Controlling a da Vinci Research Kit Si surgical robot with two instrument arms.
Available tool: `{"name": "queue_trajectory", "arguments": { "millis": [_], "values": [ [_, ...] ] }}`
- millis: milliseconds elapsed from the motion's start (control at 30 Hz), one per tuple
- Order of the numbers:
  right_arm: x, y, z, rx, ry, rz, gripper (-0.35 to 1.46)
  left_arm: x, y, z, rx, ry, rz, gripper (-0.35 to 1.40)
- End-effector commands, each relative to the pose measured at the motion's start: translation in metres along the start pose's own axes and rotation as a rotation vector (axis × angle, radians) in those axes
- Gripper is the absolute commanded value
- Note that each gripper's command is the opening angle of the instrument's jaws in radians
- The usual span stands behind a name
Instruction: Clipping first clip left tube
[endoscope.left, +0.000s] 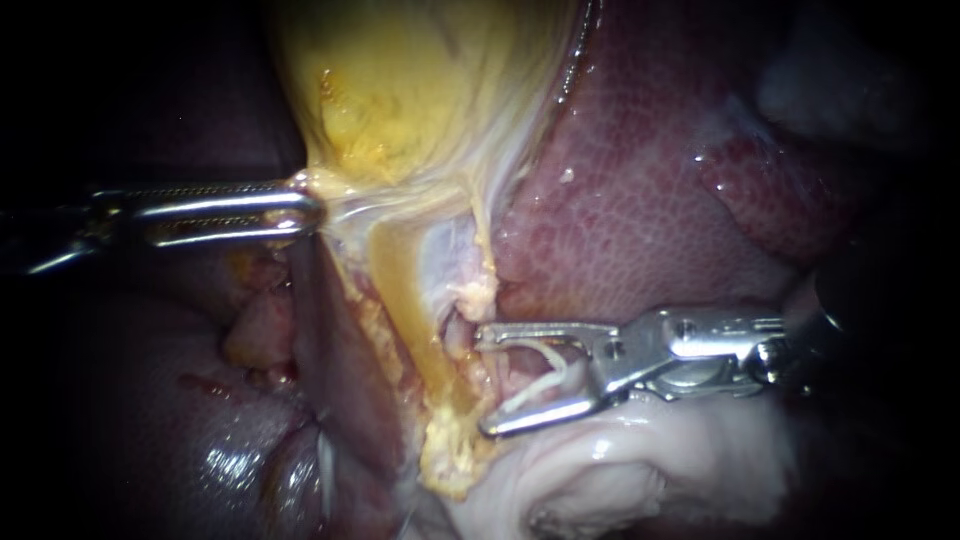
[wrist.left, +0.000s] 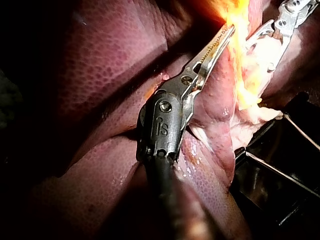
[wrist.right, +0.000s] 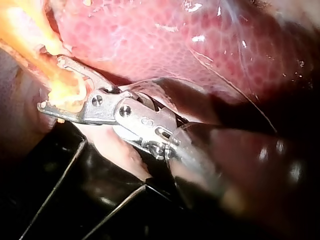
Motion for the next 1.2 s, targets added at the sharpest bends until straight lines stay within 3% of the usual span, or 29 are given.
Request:
{"name": "queue_trajectory", "arguments": {
  "millis": [33,533,1200],
  "values": [
    [-0.0002,0.0002,0.0002,-0.002,-0.003,0.003,0.6,0.0,0.0,0.0,0.0,0.0,0.0,-0.35],
    [-0.0005,0.0011,0.0033,0.014,-0.002,0.018,0.6,0.0,-0.0002,0.0,-0.001,0.0,0.0,-0.35],
    [-0.0002,0.0007,0.0044,0.13,0.034,0.08,0.6,0.0003,0.0003,0.0004,-0.003,0.0,0.001,-0.35]
  ]
}}
